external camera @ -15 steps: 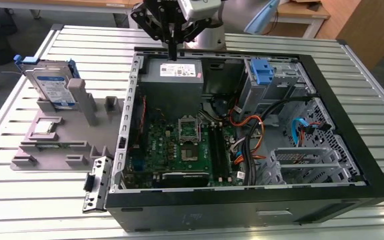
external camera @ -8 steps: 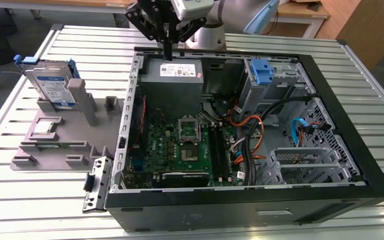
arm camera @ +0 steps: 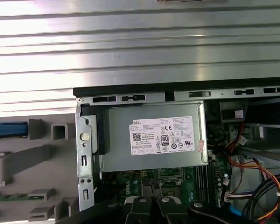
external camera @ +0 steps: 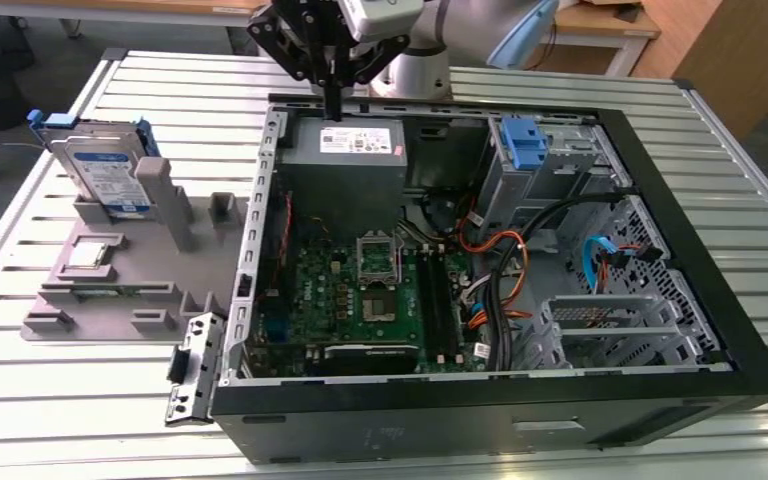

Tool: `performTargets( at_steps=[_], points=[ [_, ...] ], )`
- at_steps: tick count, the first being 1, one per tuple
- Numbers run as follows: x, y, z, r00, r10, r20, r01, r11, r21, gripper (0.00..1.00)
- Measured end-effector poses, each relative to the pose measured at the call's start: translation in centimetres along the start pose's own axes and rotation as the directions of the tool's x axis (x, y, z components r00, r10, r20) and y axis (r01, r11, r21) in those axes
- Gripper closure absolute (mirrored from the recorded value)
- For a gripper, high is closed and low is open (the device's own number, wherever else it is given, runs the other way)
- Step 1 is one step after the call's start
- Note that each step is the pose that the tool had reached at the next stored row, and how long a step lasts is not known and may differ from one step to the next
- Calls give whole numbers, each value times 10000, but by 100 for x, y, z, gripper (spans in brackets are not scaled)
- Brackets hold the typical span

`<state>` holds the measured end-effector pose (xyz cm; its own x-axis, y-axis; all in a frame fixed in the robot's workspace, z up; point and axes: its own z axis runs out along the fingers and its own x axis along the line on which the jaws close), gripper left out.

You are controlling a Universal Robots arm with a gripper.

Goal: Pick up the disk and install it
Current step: 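Reach for the disk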

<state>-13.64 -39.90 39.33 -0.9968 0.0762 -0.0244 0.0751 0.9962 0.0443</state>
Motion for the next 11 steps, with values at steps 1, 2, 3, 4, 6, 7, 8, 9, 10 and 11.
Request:
performTargets(
  at_steps=[1, 2, 3, 4, 6, 7, 8, 9, 10, 11],
  points=[
    [10, 0, 0, 10000, 1, 0, -1, 10000, 0, 90],
    [20, -1, 0, 10000, 1, 0, -1, 10000, -1, 90],
    [27, -1, 0, 10000, 0, 1, 0, 10000, -1, 90],
    [28, -1, 0, 10000, 0, 1, 0, 10000, -1, 90],
    [28, -1, 0, 10000, -1, 0, 1, 10000, 0, 90],
    [30, -2, -1, 10000, -1, 0, 1, 10000, 0, 90],
    [33, -2, -1, 10000, 0, 0, 0, 10000, 0, 90],
    [39, -3, 0, 10000, 1, 1, -1, 10000, -1, 90],
    [48, -4, -1, 10000, 1, 1, -1, 10000, 0, 90],
    [58, -4, -1, 10000, 0, 0, 0, 10000, 0, 90]
  ],
)
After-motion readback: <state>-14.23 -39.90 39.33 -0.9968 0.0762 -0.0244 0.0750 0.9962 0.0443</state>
